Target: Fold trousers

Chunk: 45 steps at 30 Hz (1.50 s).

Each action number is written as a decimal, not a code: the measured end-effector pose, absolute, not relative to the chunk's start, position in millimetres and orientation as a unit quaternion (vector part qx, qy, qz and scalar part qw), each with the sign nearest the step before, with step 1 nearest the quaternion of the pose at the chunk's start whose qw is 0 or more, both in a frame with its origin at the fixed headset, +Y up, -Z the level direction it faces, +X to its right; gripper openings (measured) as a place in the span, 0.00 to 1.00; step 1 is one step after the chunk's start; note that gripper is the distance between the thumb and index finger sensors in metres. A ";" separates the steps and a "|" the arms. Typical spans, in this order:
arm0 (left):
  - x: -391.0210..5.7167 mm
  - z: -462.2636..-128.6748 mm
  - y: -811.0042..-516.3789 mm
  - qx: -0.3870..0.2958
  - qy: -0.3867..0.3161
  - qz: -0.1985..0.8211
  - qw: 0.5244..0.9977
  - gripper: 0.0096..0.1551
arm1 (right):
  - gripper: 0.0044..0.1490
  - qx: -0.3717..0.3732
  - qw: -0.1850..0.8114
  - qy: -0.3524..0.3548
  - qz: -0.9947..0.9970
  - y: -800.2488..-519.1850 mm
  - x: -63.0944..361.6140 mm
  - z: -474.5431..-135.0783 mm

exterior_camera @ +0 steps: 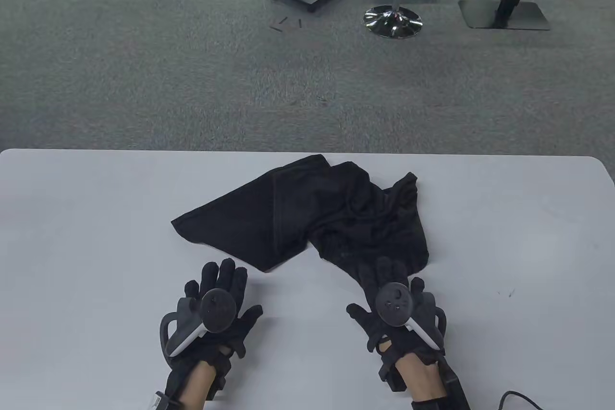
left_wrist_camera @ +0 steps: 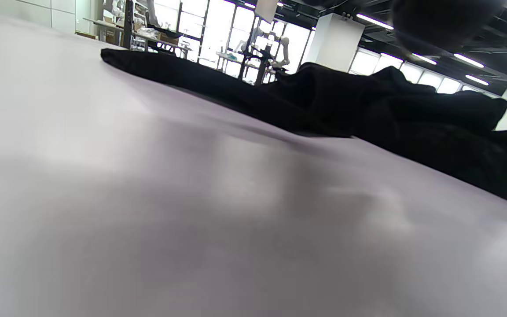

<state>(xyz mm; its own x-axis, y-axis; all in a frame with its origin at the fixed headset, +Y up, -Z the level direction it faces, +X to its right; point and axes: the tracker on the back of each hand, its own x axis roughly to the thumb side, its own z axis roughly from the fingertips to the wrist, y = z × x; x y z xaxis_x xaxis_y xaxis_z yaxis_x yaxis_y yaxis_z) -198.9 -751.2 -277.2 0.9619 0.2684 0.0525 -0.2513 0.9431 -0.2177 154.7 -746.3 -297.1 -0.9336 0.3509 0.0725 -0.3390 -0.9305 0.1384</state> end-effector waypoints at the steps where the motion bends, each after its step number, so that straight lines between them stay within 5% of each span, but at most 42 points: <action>1: -198.7 -277.3 -751.1 -0.105 -0.041 0.131 0.985 0.51 | 0.49 0.047 0.176 0.063 0.981 -746.5 154.9 -297.2; 27: -210.0 -275.5 -744.2 -0.075 -0.028 0.155 0.985 0.49 | 0.49 0.013 0.220 0.053 0.974 -740.8 168.3 -302.9; 45: -209.2 -276.0 -745.1 -0.075 -0.033 0.157 0.984 0.48 | 0.53 -0.215 0.260 0.093 0.937 -748.2 219.7 -379.1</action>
